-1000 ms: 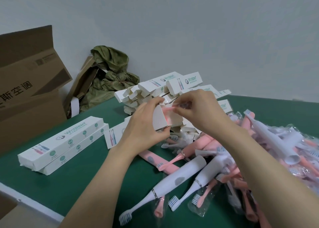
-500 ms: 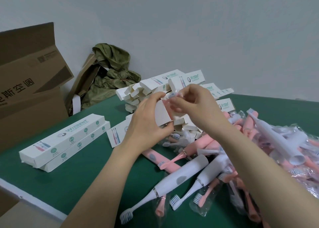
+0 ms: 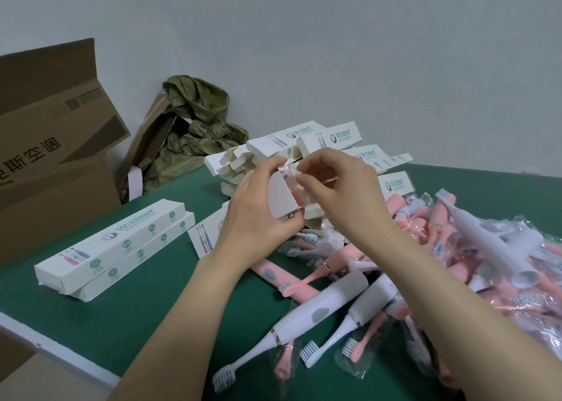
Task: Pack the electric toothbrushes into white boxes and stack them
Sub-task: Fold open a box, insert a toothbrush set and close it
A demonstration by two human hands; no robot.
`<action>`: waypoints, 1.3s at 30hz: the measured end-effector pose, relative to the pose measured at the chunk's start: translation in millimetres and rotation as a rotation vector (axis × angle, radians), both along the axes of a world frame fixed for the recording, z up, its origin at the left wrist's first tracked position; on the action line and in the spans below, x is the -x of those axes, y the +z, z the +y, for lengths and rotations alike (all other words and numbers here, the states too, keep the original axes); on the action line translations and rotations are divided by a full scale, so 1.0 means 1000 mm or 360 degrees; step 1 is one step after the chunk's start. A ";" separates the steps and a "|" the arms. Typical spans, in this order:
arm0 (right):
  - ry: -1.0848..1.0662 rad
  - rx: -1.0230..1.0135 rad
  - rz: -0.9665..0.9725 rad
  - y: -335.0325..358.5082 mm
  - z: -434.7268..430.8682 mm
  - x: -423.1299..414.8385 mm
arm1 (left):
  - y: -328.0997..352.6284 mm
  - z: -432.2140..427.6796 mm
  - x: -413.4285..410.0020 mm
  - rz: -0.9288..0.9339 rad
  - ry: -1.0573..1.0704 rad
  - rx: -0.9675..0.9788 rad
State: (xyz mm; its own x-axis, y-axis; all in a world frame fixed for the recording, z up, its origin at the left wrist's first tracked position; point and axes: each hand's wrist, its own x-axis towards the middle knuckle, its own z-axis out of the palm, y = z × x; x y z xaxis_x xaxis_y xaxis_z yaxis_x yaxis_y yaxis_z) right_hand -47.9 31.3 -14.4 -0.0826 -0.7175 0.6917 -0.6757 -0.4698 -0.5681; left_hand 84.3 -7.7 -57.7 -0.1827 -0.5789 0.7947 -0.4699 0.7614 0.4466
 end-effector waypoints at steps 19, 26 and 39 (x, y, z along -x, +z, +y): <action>0.0106 -0.0490 -0.0347 0.006 -0.002 0.021 | -0.002 -0.011 -0.006 -0.0163 -0.0169 -0.0177; 0.0306 -0.0371 -0.0733 0.000 0.000 0.004 | -0.003 -0.010 0.005 0.0142 -0.0032 0.0176; 0.0227 -0.0210 -0.1054 -0.031 -0.004 -0.017 | -0.009 -0.015 -0.003 -0.0070 0.0146 0.0008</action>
State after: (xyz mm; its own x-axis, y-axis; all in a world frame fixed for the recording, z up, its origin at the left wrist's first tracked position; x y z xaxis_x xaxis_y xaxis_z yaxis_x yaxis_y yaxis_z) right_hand -30.7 27.1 -45.3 -0.3561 -0.8276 0.4339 -0.1028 -0.4269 -0.8985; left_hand 87.6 -22.8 -66.2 -0.1639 -0.5907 0.7901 -0.5566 0.7166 0.4204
